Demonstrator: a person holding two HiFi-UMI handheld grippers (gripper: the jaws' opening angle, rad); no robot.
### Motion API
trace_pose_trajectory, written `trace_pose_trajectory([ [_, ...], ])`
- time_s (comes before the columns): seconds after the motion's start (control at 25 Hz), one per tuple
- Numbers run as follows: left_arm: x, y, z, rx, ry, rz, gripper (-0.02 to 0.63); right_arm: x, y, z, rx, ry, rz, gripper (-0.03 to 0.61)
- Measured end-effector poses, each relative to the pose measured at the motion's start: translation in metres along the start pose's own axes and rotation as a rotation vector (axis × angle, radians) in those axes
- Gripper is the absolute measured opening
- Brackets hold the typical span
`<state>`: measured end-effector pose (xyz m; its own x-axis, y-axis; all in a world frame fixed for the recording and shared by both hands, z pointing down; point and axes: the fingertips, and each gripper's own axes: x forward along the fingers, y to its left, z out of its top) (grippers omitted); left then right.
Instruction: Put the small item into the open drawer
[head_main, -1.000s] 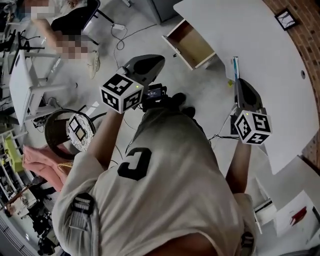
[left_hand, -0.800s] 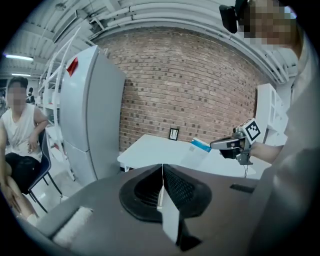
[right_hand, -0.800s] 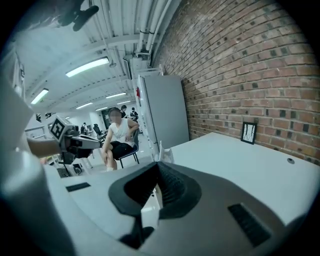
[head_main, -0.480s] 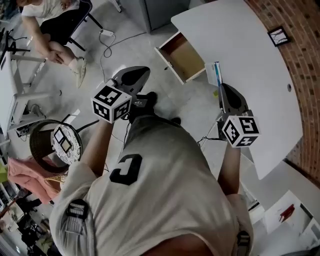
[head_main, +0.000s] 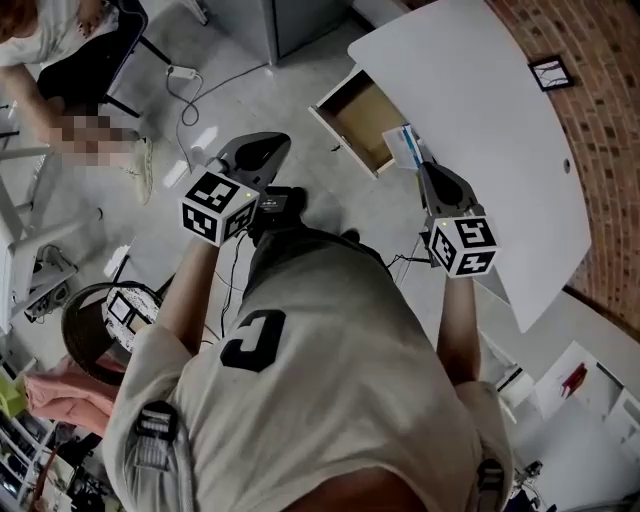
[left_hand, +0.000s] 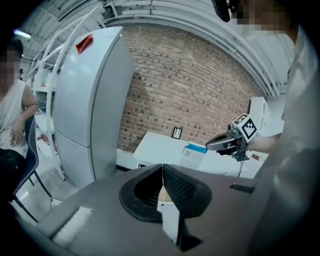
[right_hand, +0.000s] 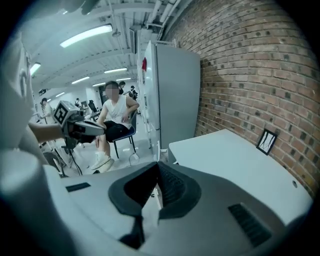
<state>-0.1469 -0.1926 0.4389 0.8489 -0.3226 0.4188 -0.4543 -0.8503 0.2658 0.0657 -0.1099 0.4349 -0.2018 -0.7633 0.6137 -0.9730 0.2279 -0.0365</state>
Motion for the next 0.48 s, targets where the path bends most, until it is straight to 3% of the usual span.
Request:
trace_pose_trajectory([
  [0.2,0.001,0.034,-0.001,-0.02,-0.006,-0.035,0.006,0.048,0.008,-0.009,-0.031,0.08,-0.02,0.005],
  [0.48,0.015,0.049,-0.007,-0.067,0.018,-0.07,0.006,0.095,0.001,-0.039,-0.073,0.182,-0.023,0.005],
])
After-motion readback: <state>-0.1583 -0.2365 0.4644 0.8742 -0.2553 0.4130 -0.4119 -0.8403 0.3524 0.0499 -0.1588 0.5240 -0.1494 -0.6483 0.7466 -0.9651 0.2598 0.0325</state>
